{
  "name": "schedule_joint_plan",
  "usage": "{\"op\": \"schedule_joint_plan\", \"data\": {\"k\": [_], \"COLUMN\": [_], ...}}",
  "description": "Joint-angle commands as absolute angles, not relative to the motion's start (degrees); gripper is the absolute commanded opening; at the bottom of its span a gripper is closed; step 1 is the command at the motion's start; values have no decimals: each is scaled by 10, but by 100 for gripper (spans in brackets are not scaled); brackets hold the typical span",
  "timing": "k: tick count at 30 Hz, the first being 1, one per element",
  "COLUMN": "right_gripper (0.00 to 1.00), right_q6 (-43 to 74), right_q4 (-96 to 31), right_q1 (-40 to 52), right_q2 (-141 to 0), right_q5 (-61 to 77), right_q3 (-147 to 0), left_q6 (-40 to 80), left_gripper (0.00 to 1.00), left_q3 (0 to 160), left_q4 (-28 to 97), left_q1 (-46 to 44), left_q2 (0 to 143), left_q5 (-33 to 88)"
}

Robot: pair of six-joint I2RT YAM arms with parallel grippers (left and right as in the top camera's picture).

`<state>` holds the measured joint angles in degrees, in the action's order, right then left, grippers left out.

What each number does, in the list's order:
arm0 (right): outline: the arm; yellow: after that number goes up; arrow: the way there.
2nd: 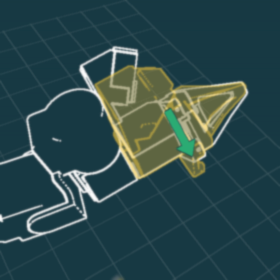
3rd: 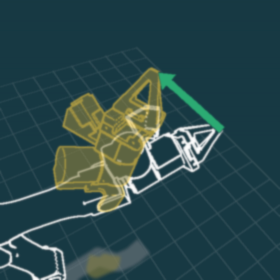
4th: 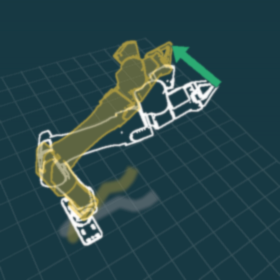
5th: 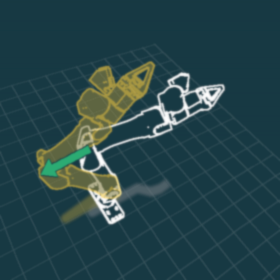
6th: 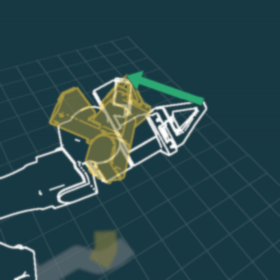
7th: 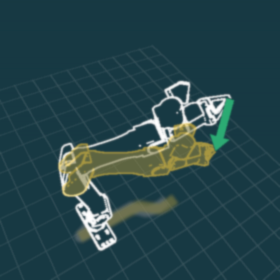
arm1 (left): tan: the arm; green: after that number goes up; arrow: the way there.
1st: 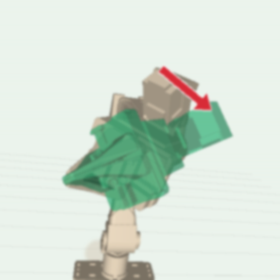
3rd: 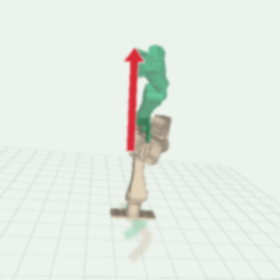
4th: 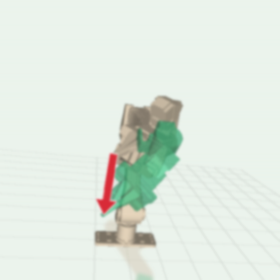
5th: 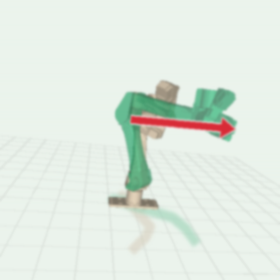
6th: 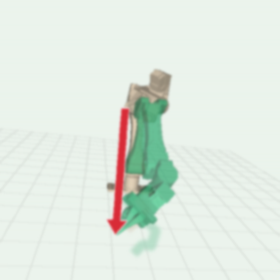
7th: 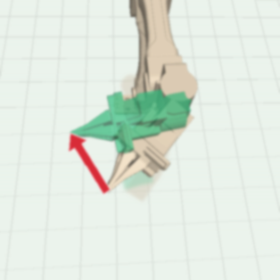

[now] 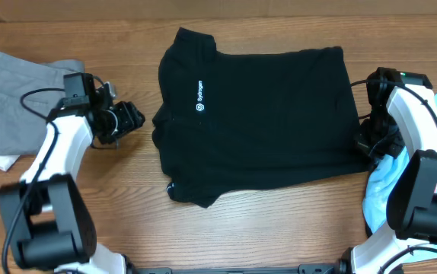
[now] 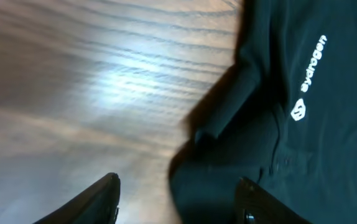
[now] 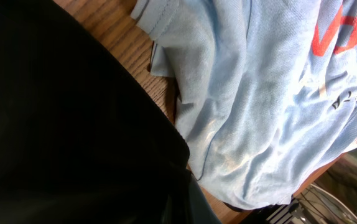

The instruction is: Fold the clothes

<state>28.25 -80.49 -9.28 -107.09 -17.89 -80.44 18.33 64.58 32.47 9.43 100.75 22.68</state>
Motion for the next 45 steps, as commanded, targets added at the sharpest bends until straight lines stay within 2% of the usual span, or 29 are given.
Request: {"op": "schedule_joint_plan", "data": {"k": [1, 6, 11, 15, 16, 19, 20, 21, 25, 30, 38, 39, 40, 41, 42, 43, 45], "right_gripper": [4, 4, 4, 4, 4, 4, 4, 4, 4, 4, 4, 4, 4, 4, 4, 4, 4], "right_q6": [285, 286, 286, 286, 285, 285, 285, 285, 285, 285, 285, 285, 285, 285, 285, 285, 285], "right_q4": [-802, -801, -801, -800, -801, -801, -801, -801, -801, -800, -801, -801, -801, -801, -801, -801, -801], "right_q1": [-92, -92, -92, -92, -92, -92, -92, -92, -92, -92, -92, -92, -92, -92, -92, -92, -92], "right_q2": [-1060, -1060, -1060, -1060, -1060, -1060, -1060, -1060, -1060, -1060, -1060, -1060, -1060, -1060, -1060, -1060, -1060], "right_q5": [-179, -179, -179, -179, -179, -179, -179, -179, -179, -179, -179, -179, -179, -179, -179, -179, -179], "right_q3": [-803, -803, -803, -803, -803, -803, -803, -803, -803, -803, -803, -803, -803, -803, -803, -803, -803], "left_q6": [189, 189, 189, 189, 189, 189, 189, 189, 186, 167, 168, 168, 168, 168, 167, 167, 167], "left_gripper": [64, 66, 65, 59, 46, 20, 6, 4, 4, 4, 6, 9, 21, 40, 51, 55, 58], "left_q3": [654, 654, 654, 654, 654, 655, 660, 665, 693, 752, 817, 816, 816, 815, 815, 815, 815], "left_q4": [293, 232, 208, 190, 175, 158, 160, 166, 228, 338, 392, 397, 406, 418, 427, 438, 460], "left_q1": [89, 88, 77, 63, 58, 57, 59, 61, 71, 72, 44, 38, 34, 29, 26, 24, 22], "left_q2": [1055, 1103, 1141, 1169, 1175, 1174, 1172, 1172, 1162, 1108, 1039, 1043, 1046, 1050, 1054, 1057, 1061], "left_q5": [323, 411, 416, 415, 414, 414, 414, 414, 380, 244, 112, 104, 98, 91, 83, 74, 48]}}
